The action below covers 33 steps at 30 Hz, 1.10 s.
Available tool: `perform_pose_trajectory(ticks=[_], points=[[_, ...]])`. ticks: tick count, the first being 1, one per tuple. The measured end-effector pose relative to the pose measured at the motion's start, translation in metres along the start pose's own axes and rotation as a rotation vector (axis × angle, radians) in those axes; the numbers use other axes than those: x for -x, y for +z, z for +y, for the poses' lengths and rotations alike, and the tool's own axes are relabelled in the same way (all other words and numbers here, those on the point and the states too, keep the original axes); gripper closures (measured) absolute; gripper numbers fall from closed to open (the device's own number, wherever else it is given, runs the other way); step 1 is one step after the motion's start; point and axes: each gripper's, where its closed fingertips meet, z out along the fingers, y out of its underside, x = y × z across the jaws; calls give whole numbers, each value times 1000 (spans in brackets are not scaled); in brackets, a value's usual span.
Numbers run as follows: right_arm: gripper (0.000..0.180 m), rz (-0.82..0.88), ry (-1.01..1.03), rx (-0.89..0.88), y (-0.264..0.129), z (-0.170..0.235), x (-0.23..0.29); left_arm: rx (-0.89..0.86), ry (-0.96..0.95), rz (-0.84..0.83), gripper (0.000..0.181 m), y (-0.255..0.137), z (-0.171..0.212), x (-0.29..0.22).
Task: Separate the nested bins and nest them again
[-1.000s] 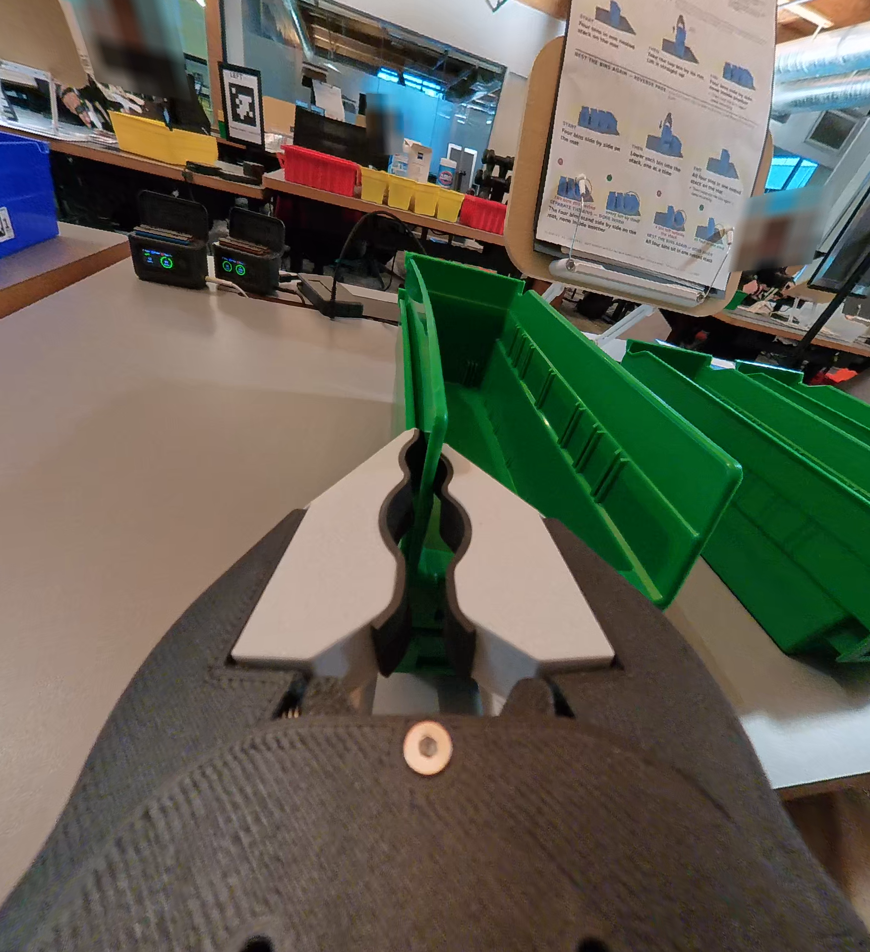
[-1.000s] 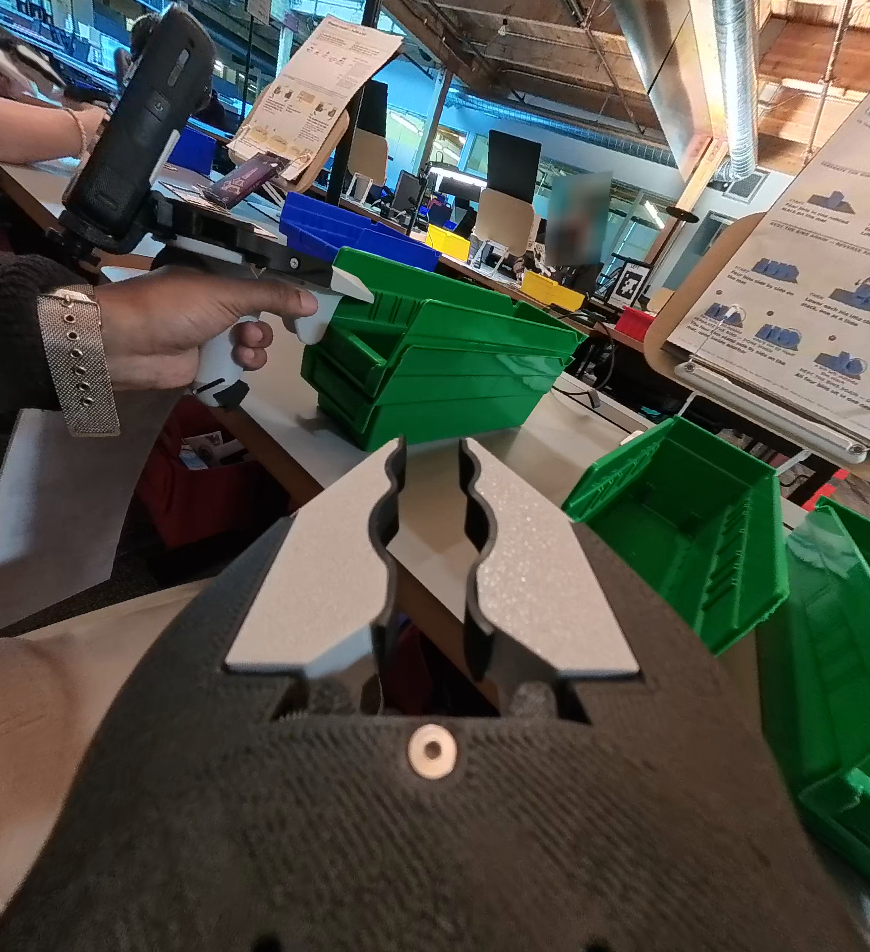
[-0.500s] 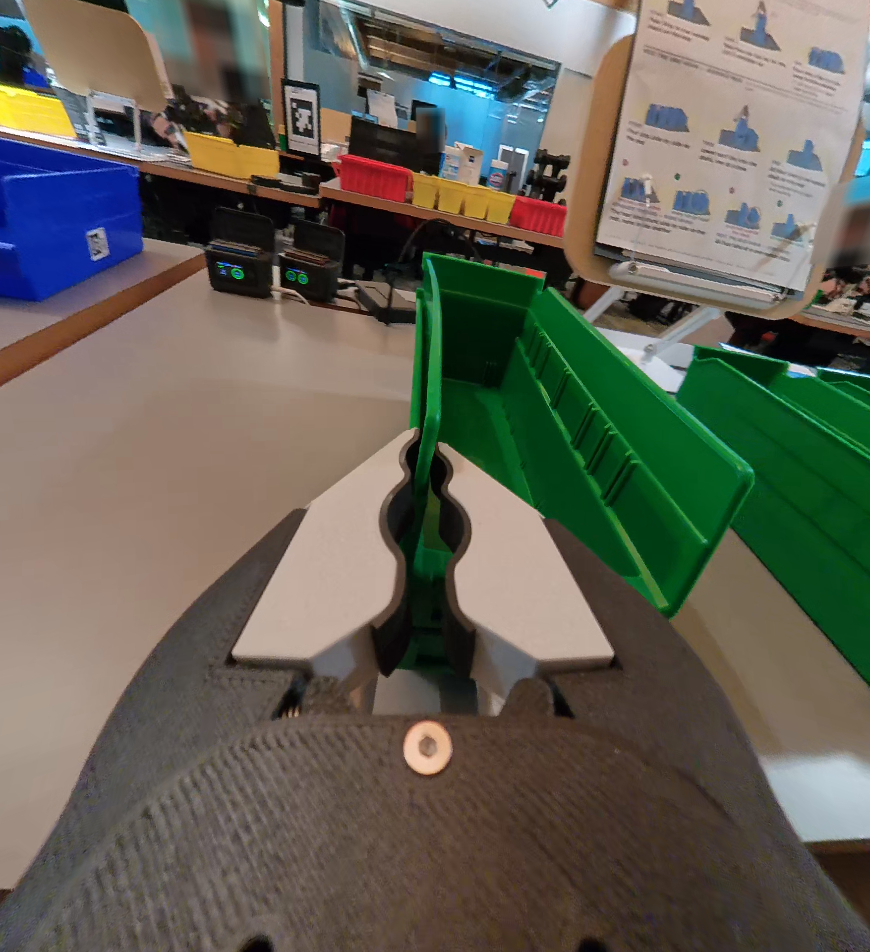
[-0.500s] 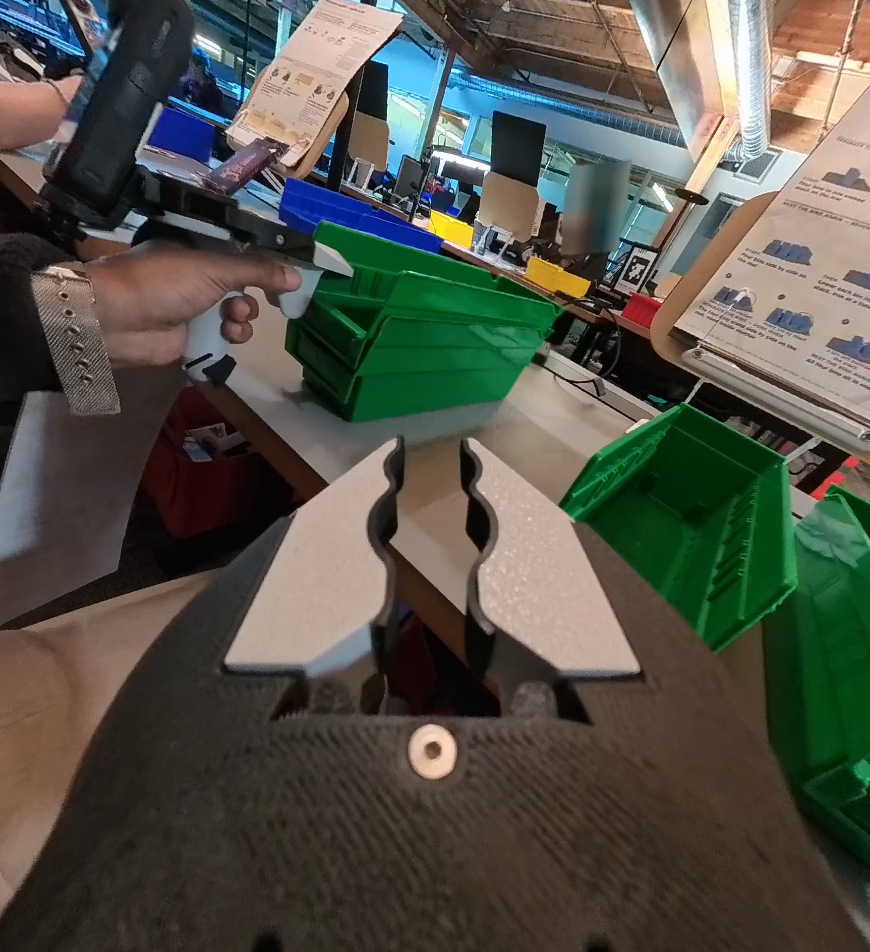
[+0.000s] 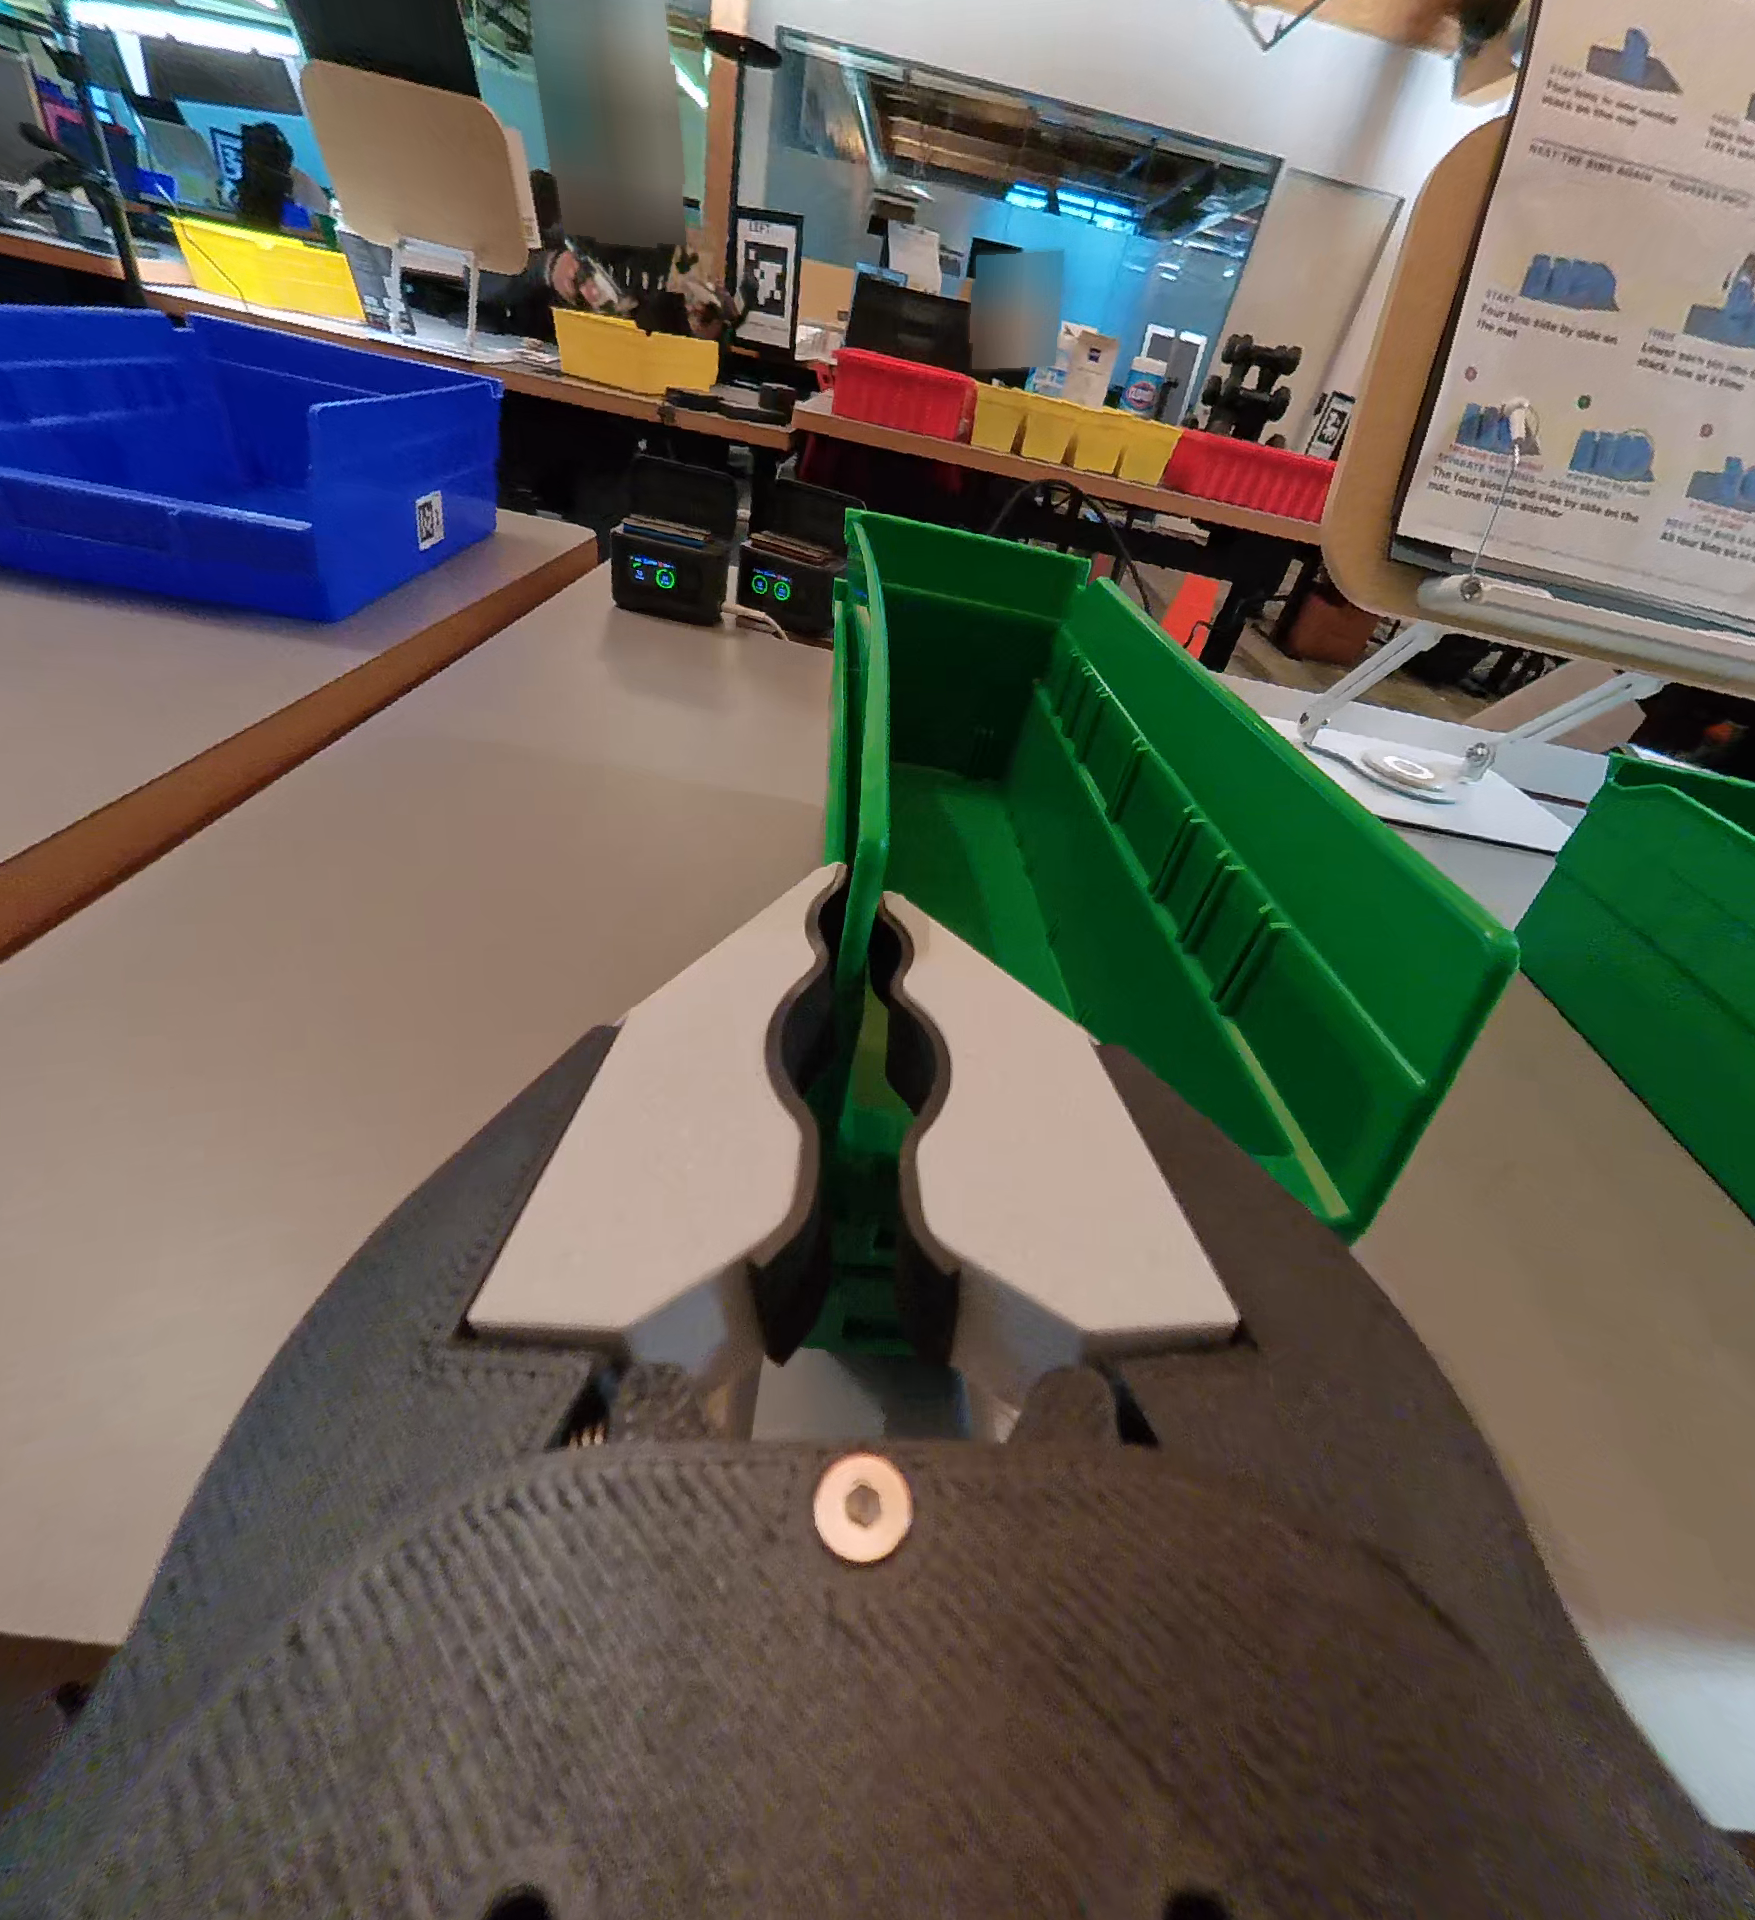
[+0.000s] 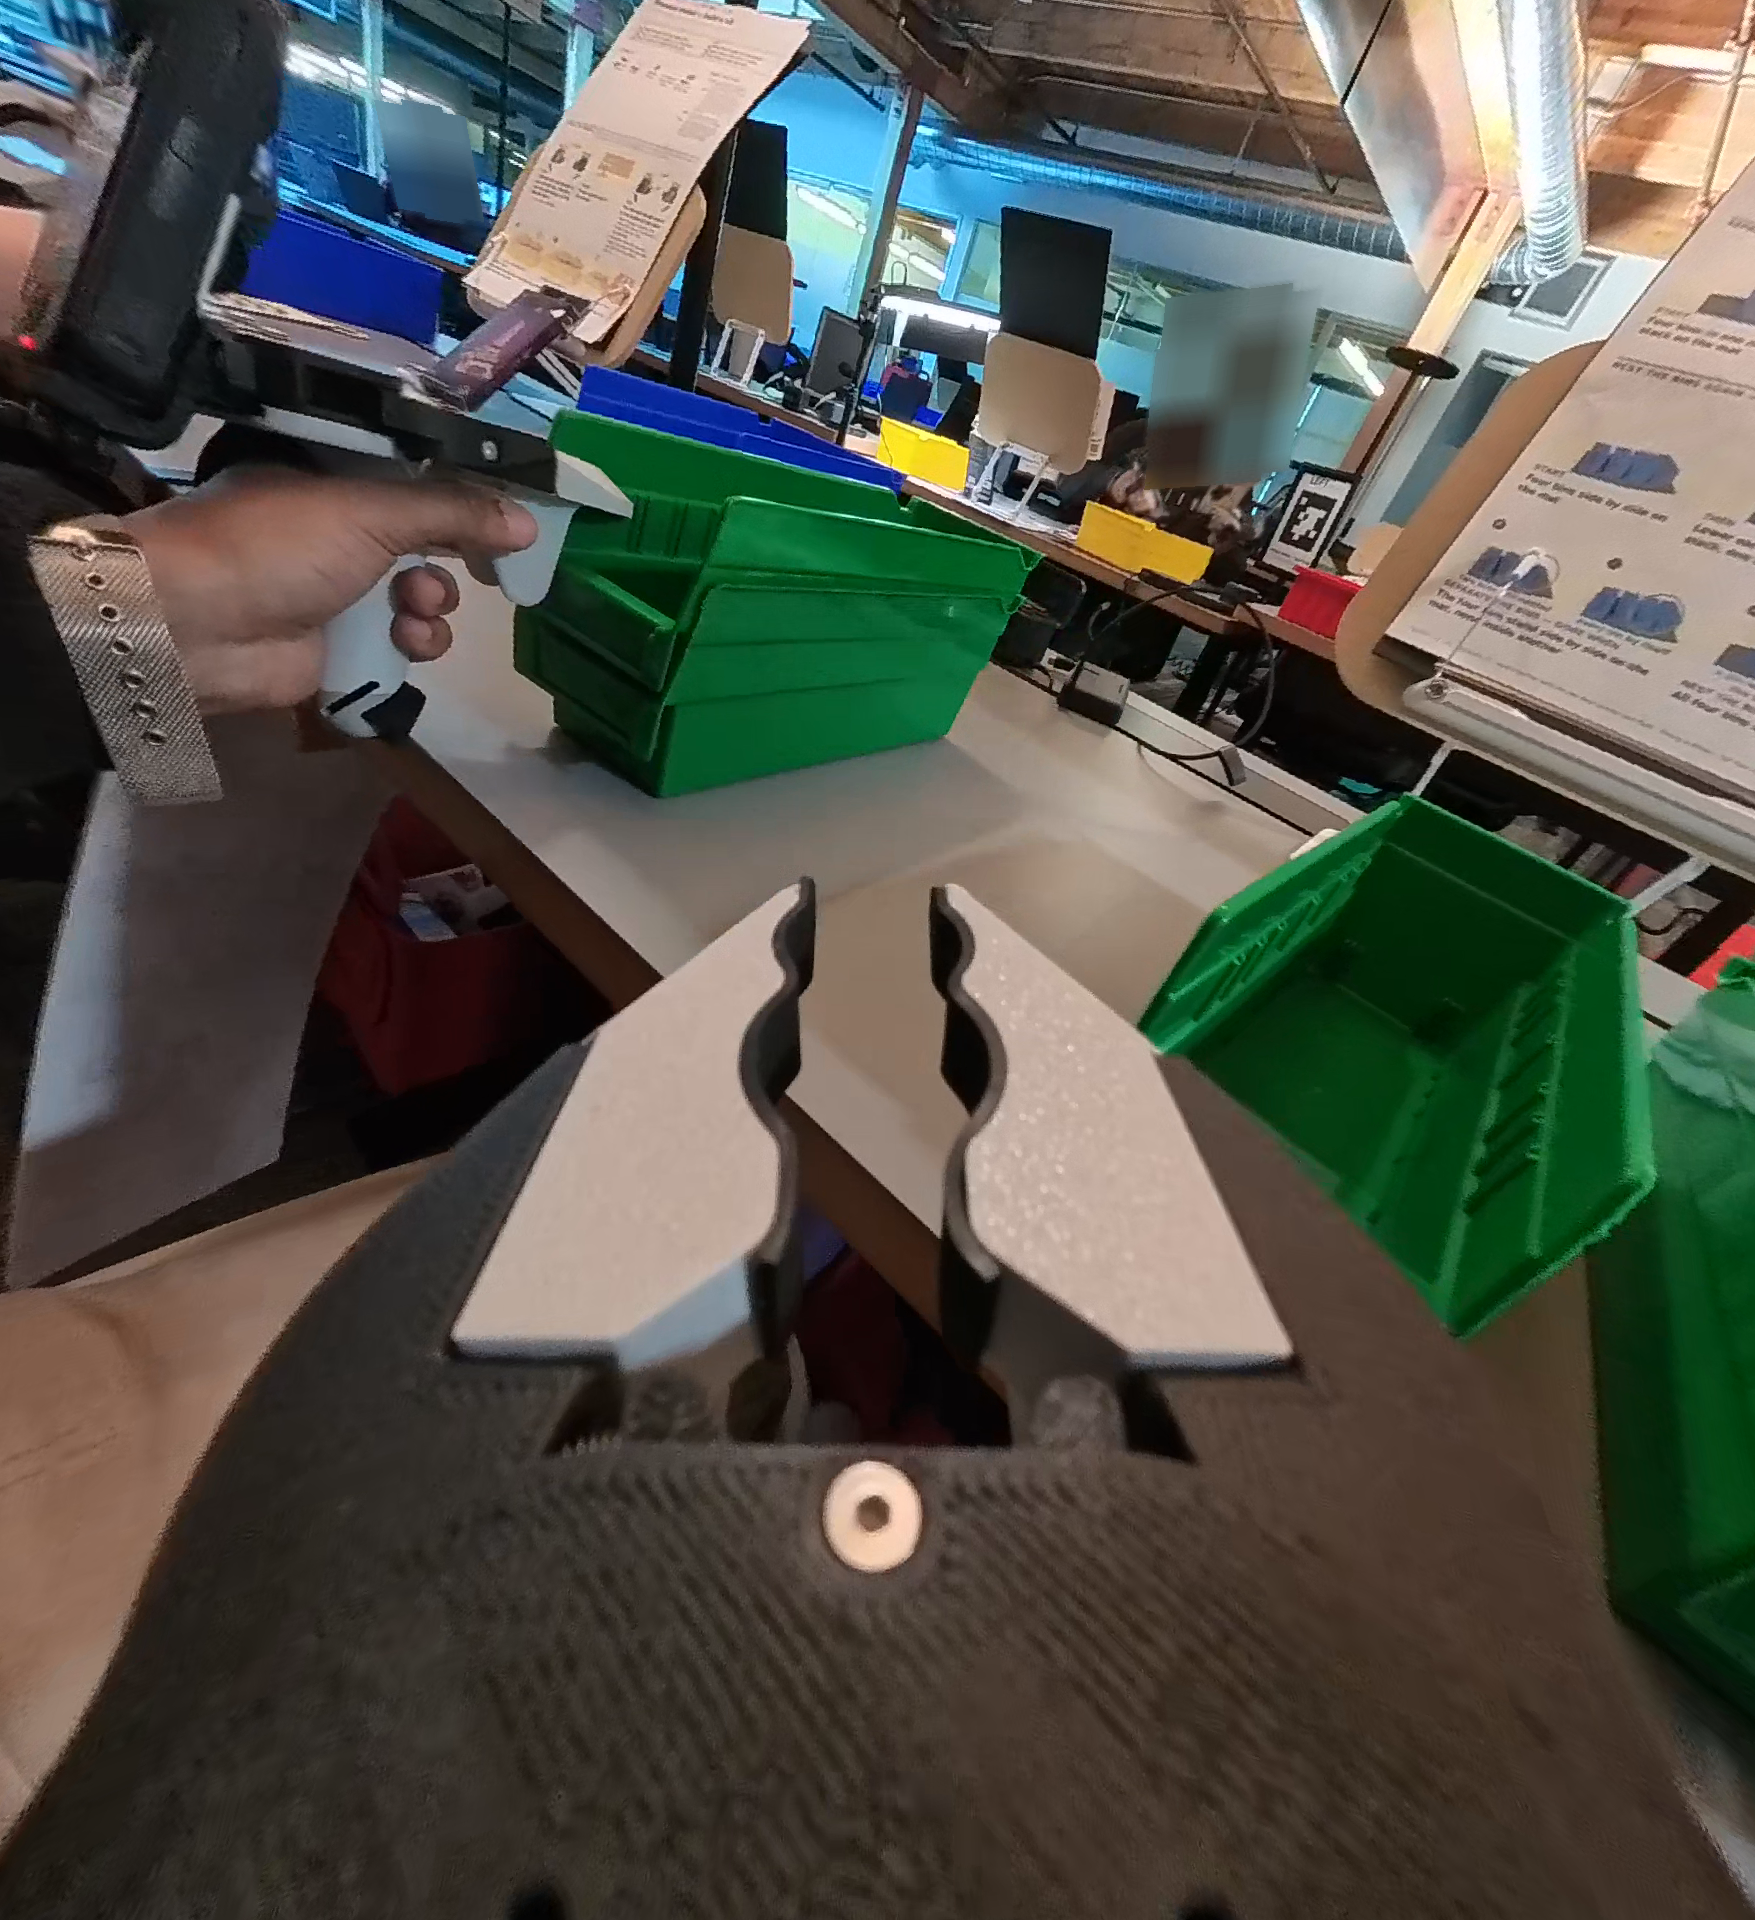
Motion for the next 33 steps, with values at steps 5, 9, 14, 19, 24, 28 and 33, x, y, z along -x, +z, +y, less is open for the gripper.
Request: perform_pose_trajectory(ticks=[5, 9, 14, 19, 24, 28, 33], points=[[158, -36, 19, -3, 6, -1, 7, -2, -12, -2, 181, -11, -1, 10], [158, -63, 17, -8, 10, -2, 13, -6, -13, -13, 181, -19, -2, 17], [158, -81, 17, -12, 12, -4, 18, -10, -27, -12, 181, -25, -3, 24], [158, -83, 14, -13, 12, -4, 20, -13, -32, -10, 181, -25, -3, 25], [158, -81, 16, -10, 11, -4, 19, -15, -25, -17, 181, -24, -3, 26], [158, -81, 17, -10, 11, -4, 19, -17, -28, -21, 181, -23, -4, 28], [158, -83, 22, -9, 11, -4, 20, -21, -30, -23, 180, -23, -4, 30]])
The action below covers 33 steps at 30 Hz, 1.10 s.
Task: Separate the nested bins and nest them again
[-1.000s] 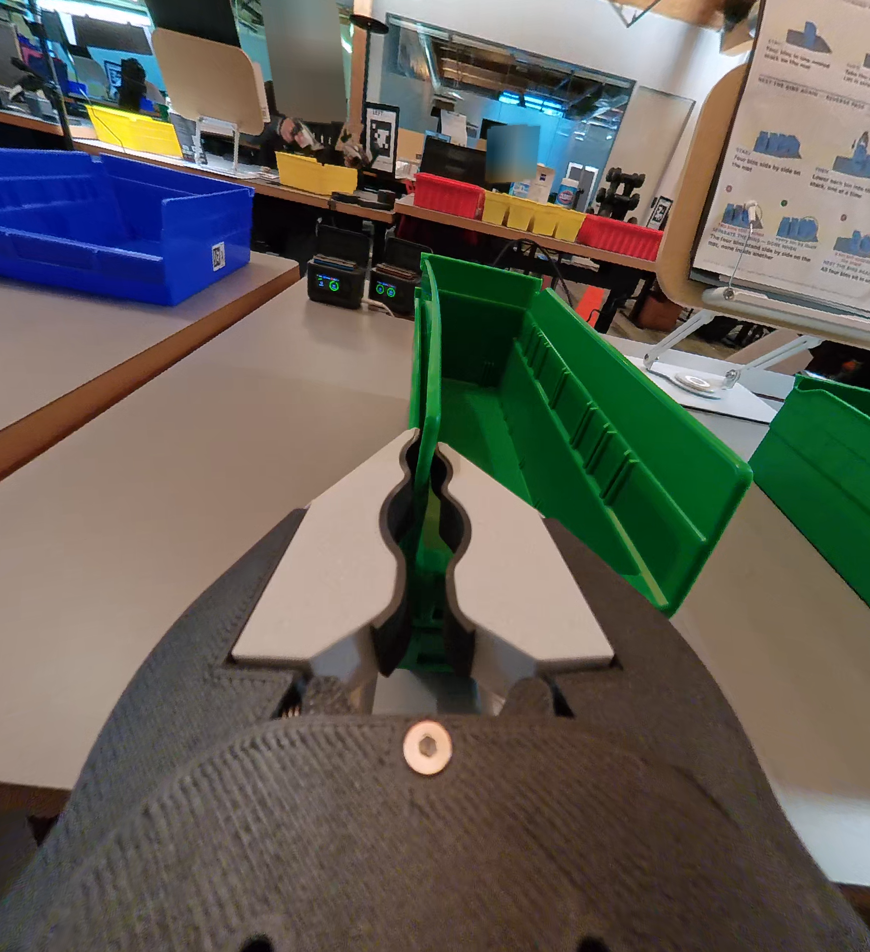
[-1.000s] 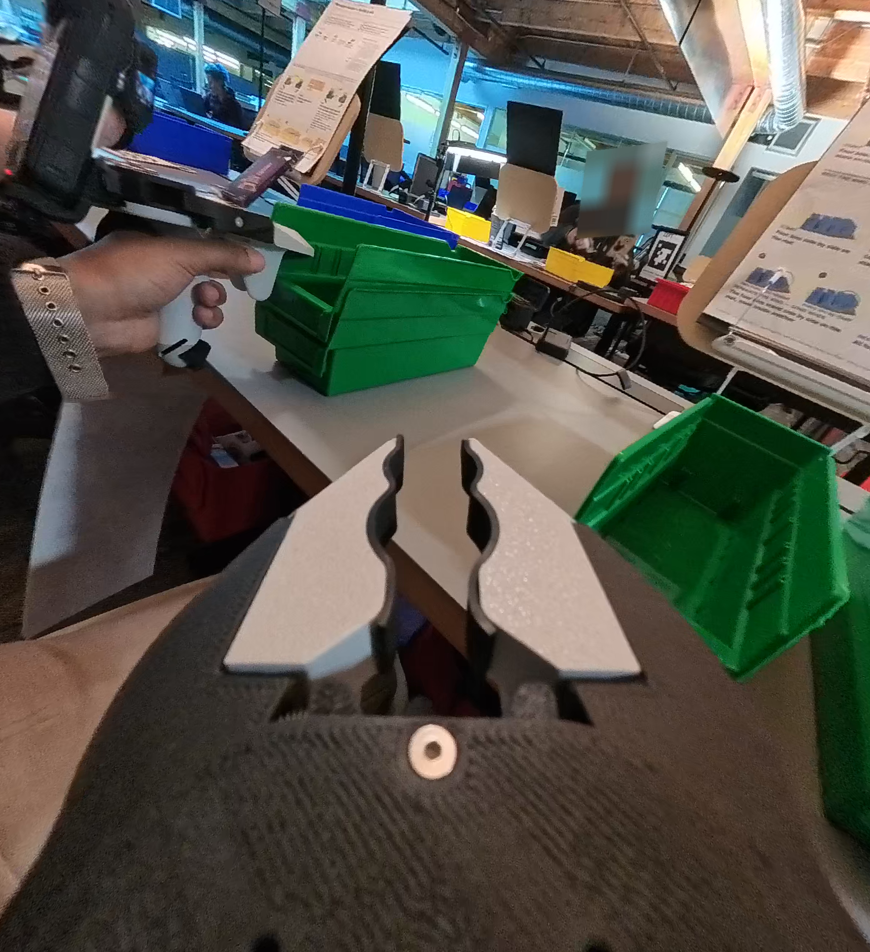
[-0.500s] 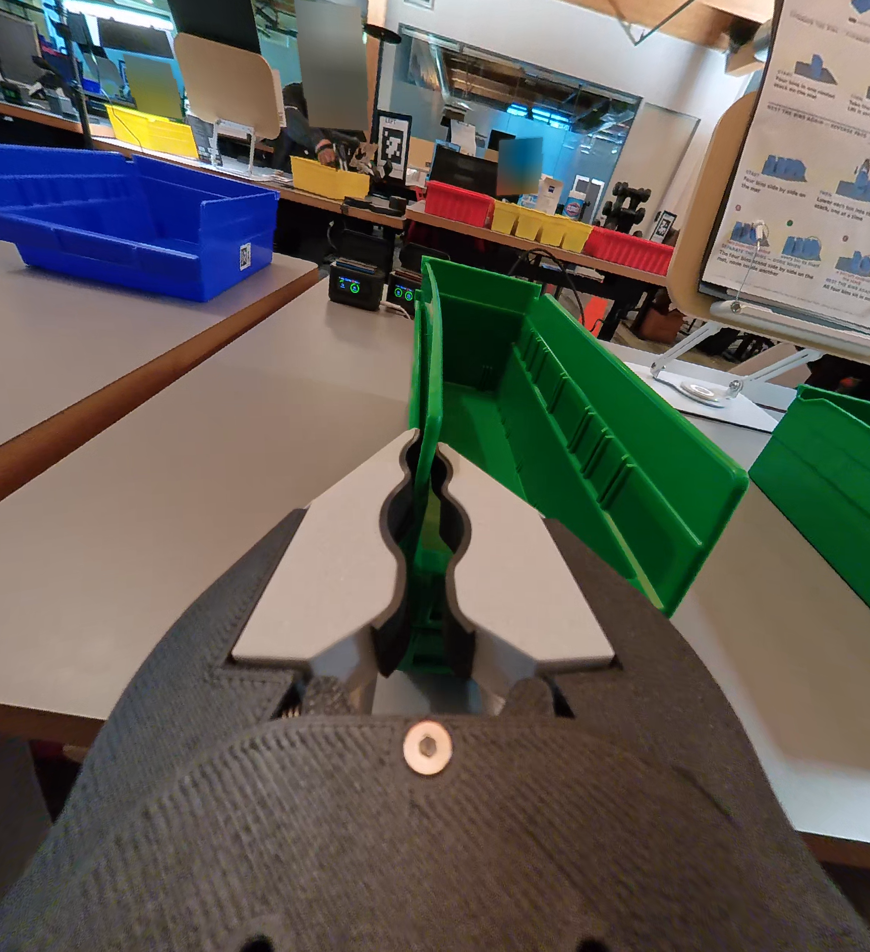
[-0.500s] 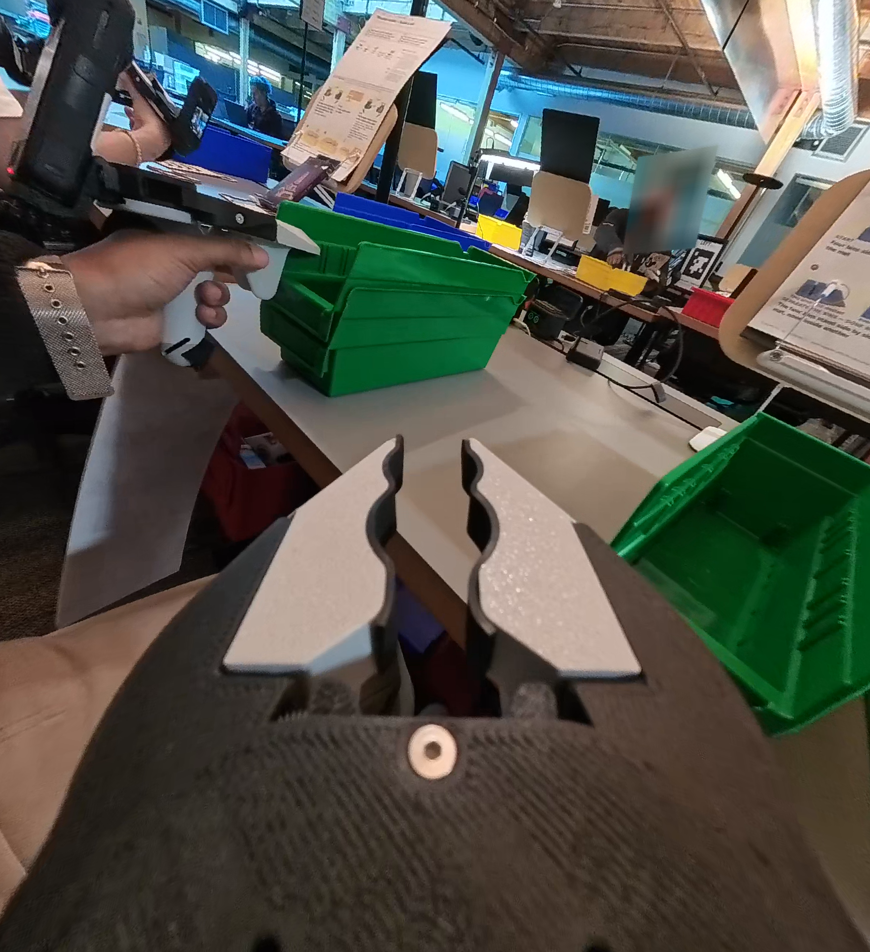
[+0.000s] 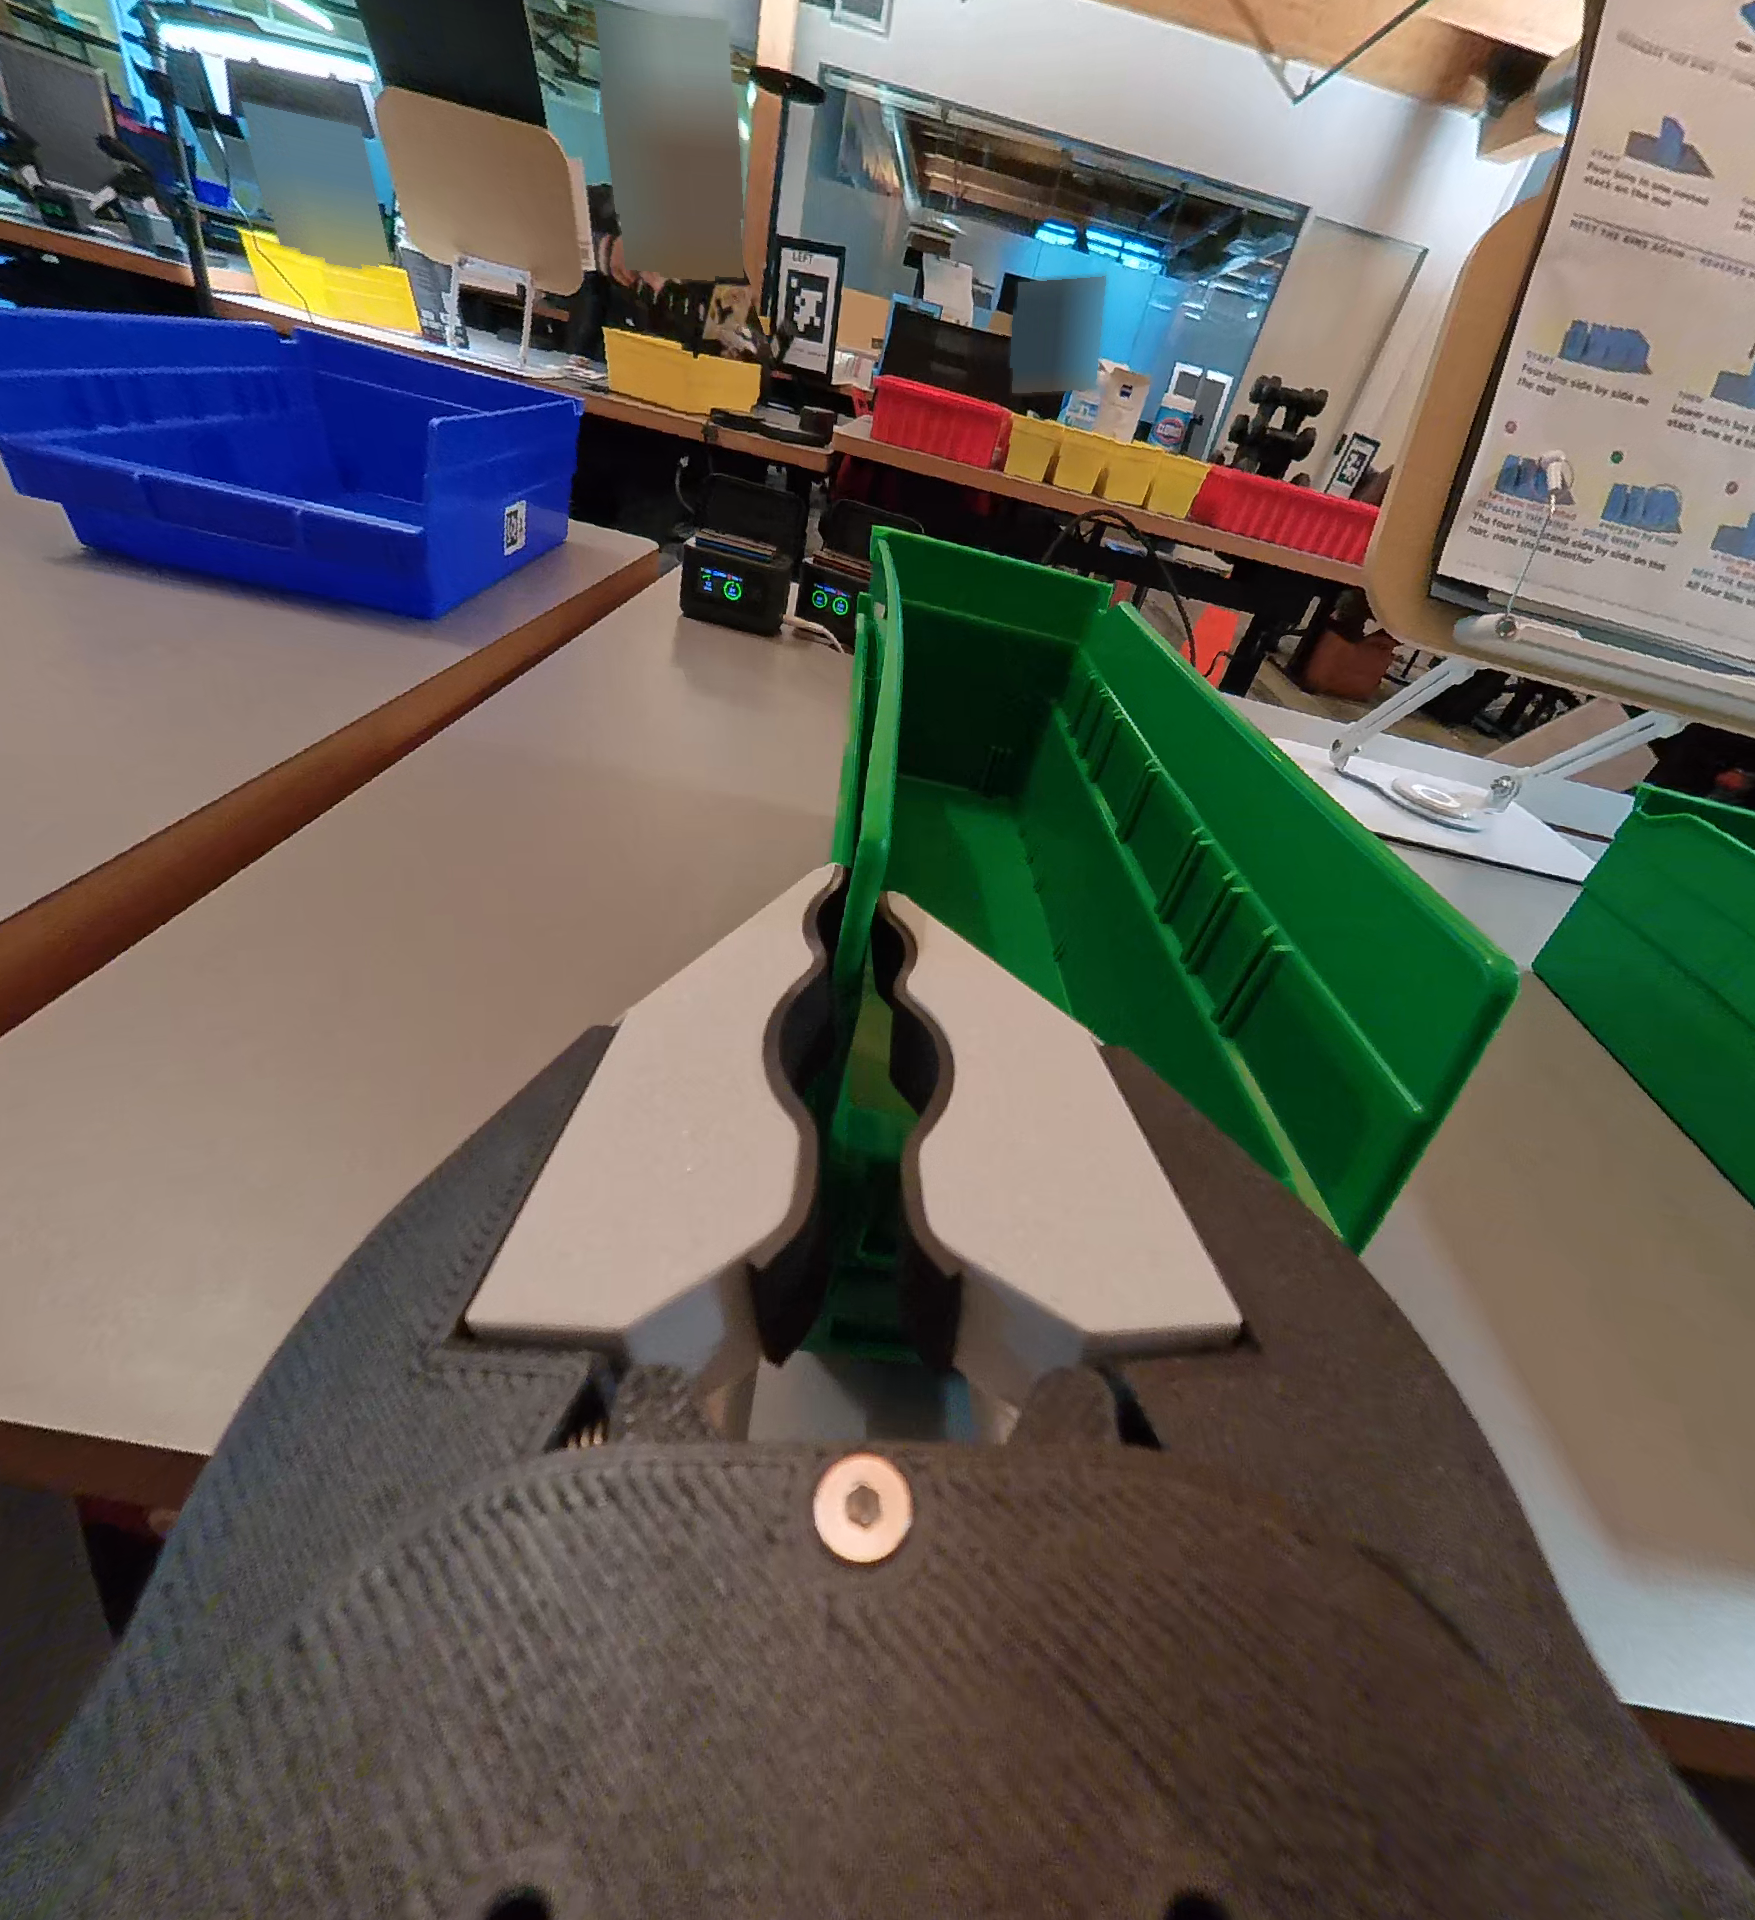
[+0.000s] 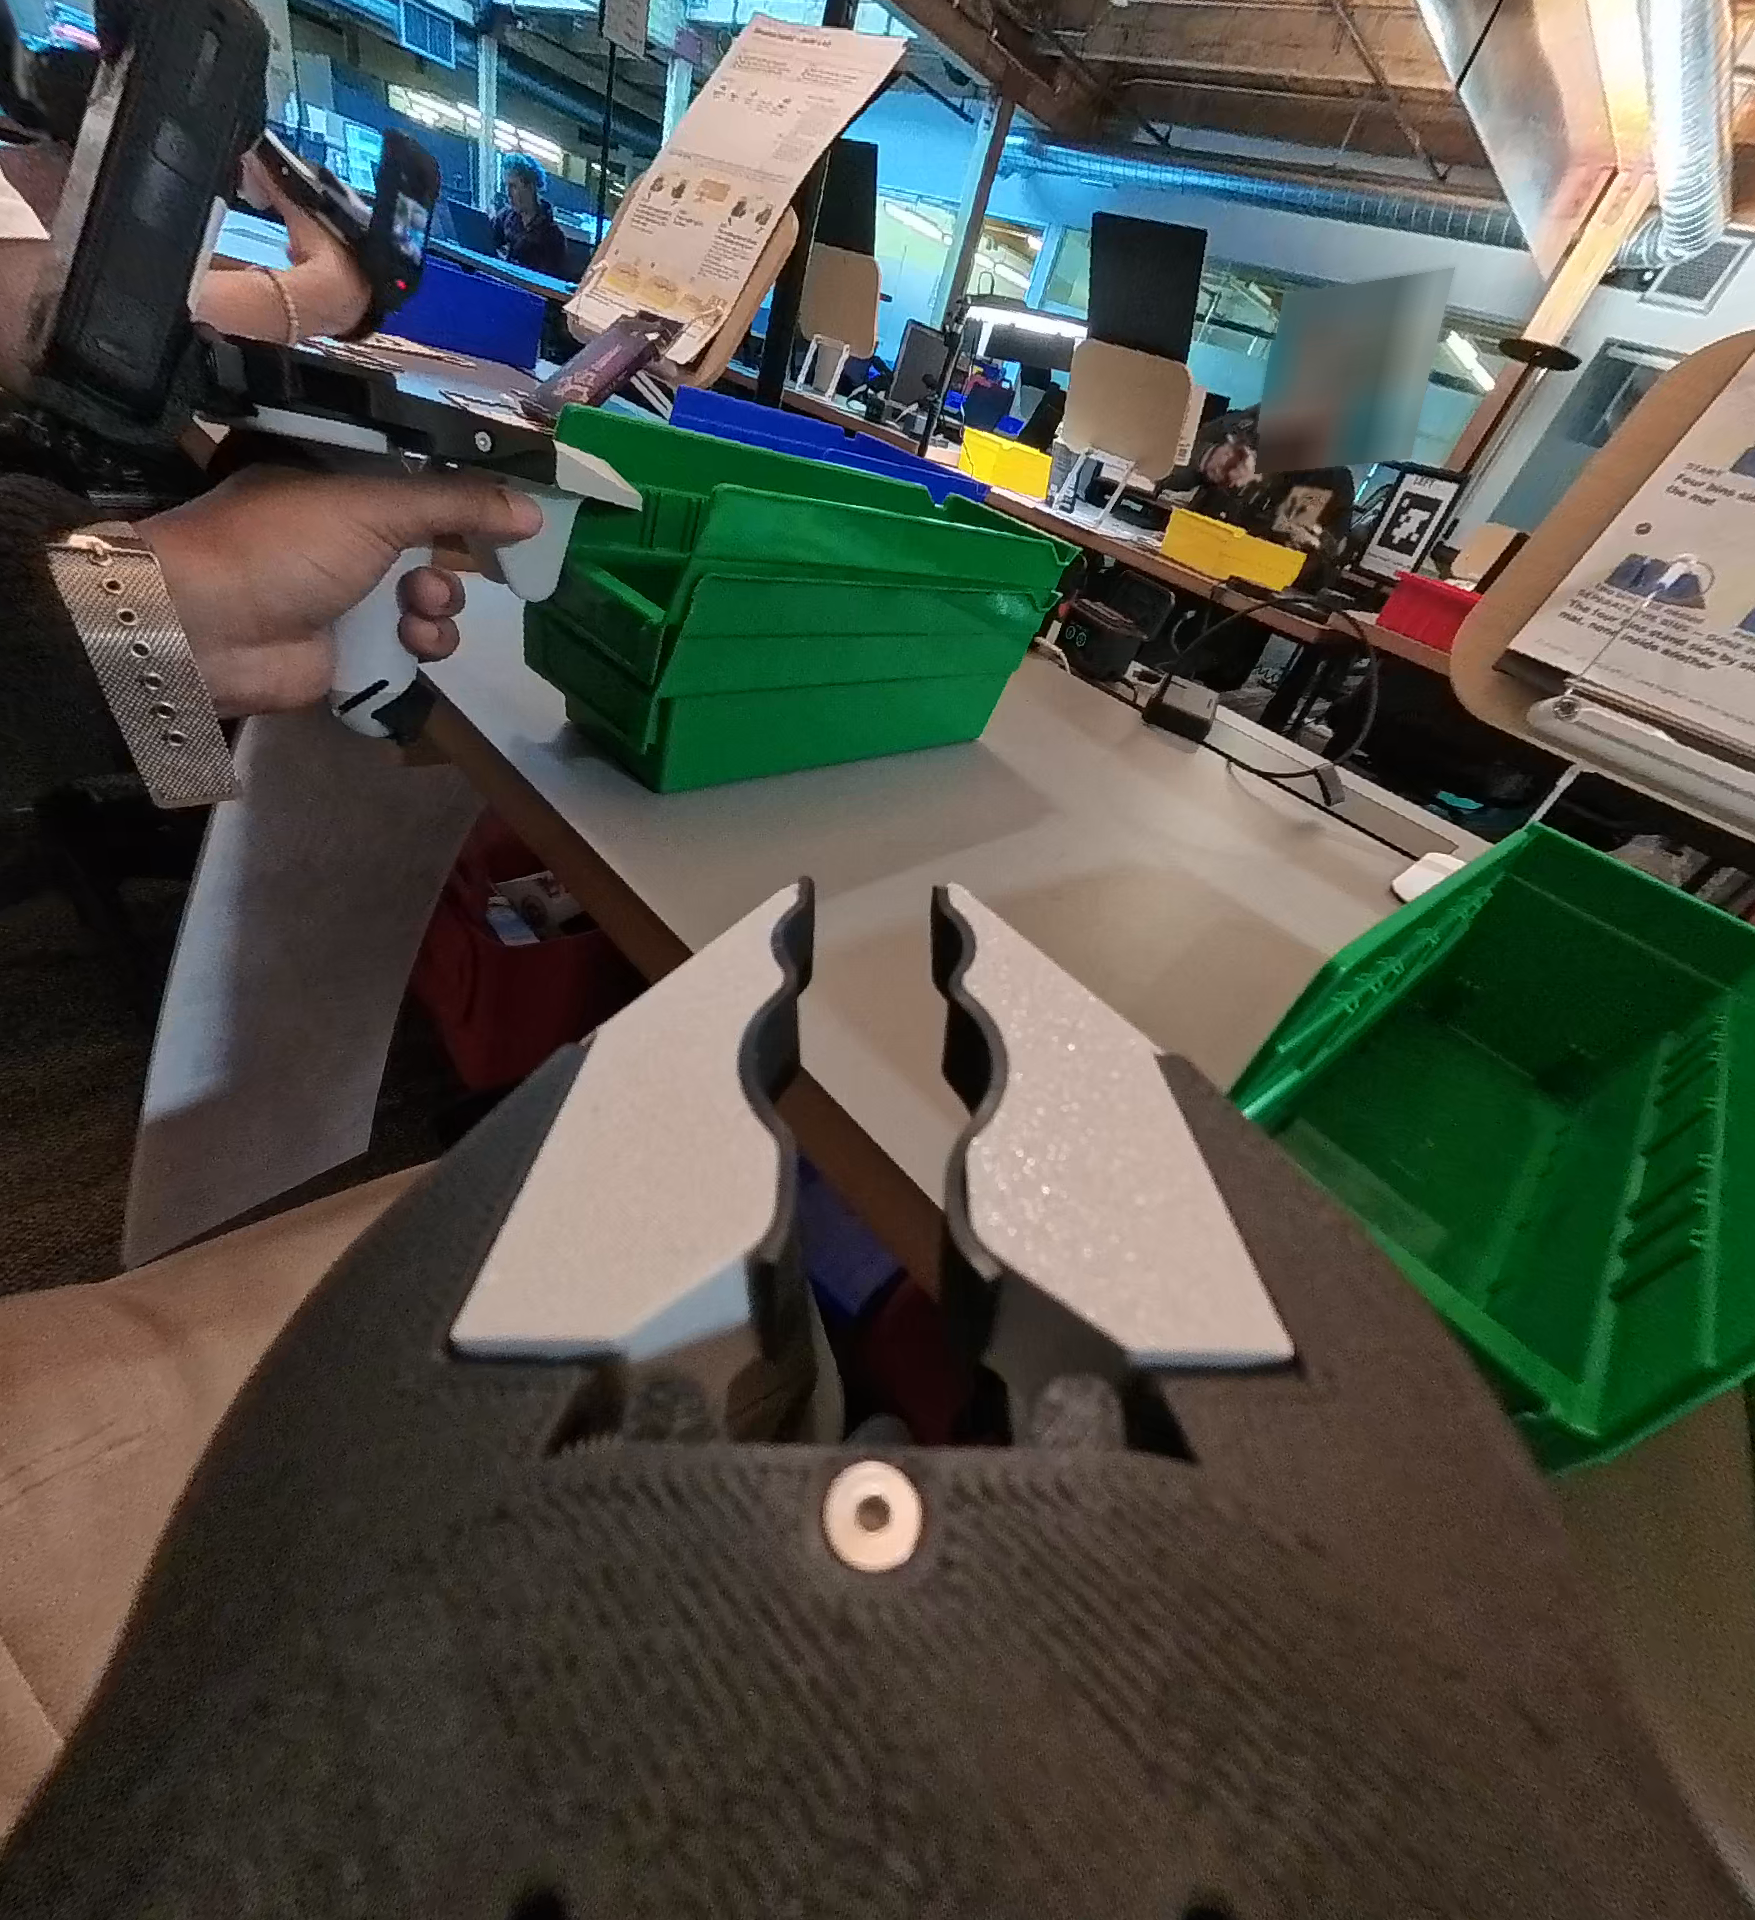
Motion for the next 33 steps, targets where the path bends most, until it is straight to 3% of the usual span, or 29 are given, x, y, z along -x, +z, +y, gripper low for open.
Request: perform_pose_trajectory(ticks=[33], points=[[158, -5, 1, 11, 1, 3, -1, -36, -15, 5, 179, 0, -1, 2]])
